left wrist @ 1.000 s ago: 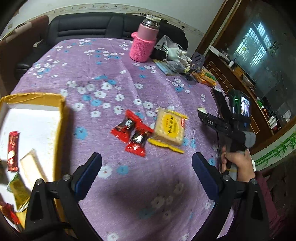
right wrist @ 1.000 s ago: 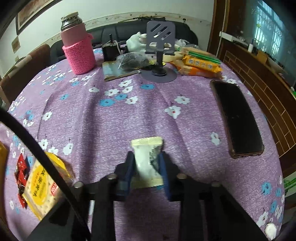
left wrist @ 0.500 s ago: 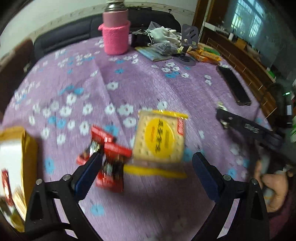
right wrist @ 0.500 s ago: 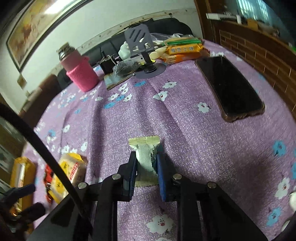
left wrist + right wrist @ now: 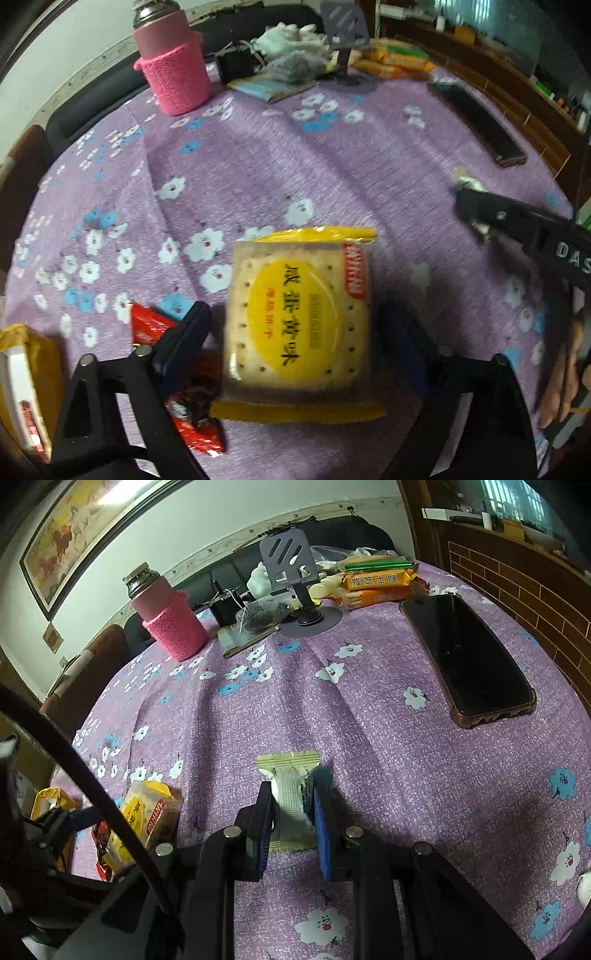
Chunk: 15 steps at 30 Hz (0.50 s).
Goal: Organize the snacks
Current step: 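Grasp the small white packet with the right gripper while the left grasps the yellow cracker pack, then carry the cracker pack and white packet over the tray and release both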
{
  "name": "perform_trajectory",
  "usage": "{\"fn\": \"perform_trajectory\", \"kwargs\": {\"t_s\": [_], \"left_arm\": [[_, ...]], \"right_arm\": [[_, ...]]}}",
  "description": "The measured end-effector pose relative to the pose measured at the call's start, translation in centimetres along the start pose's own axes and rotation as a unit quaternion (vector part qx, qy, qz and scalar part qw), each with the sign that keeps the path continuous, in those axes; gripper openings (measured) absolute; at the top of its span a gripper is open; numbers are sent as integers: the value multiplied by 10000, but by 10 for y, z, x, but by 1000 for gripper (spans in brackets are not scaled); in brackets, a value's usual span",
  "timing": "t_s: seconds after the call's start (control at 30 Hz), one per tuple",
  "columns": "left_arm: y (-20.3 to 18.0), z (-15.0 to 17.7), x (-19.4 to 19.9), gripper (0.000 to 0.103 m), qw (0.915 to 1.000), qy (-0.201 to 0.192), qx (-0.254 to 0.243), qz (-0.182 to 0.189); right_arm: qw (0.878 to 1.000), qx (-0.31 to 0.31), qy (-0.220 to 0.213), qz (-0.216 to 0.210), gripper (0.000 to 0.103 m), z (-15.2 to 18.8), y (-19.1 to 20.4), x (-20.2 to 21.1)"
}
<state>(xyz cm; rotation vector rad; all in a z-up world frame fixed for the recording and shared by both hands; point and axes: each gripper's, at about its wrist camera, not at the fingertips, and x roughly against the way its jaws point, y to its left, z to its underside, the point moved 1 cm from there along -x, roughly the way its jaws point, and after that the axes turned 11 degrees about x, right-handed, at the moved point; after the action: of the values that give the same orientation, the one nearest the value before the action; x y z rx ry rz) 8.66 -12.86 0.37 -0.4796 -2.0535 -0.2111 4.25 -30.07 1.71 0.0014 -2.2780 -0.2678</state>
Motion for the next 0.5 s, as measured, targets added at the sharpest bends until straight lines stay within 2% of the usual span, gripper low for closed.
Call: {"fn": "perform_trajectory", "kwargs": {"t_s": [0.03, 0.07, 0.23, 0.5], "left_arm": [[1, 0, 3, 74, 9999, -11, 41, 106], [-1, -1, 5, 70, 10000, -38, 22, 26], [-4, 3, 14, 70, 9999, -67, 109, 0], [-2, 13, 50, 70, 9986, -300, 383, 207]], "right_arm": [[10000, 3, -18, 1, 20, 0, 0, 1], [10000, 6, -35, -3, 20, -1, 0, 2], [10000, 41, -53, 11, 20, 0, 1, 2], [9996, 59, -246, -81, 20, -1, 4, 9]]}}
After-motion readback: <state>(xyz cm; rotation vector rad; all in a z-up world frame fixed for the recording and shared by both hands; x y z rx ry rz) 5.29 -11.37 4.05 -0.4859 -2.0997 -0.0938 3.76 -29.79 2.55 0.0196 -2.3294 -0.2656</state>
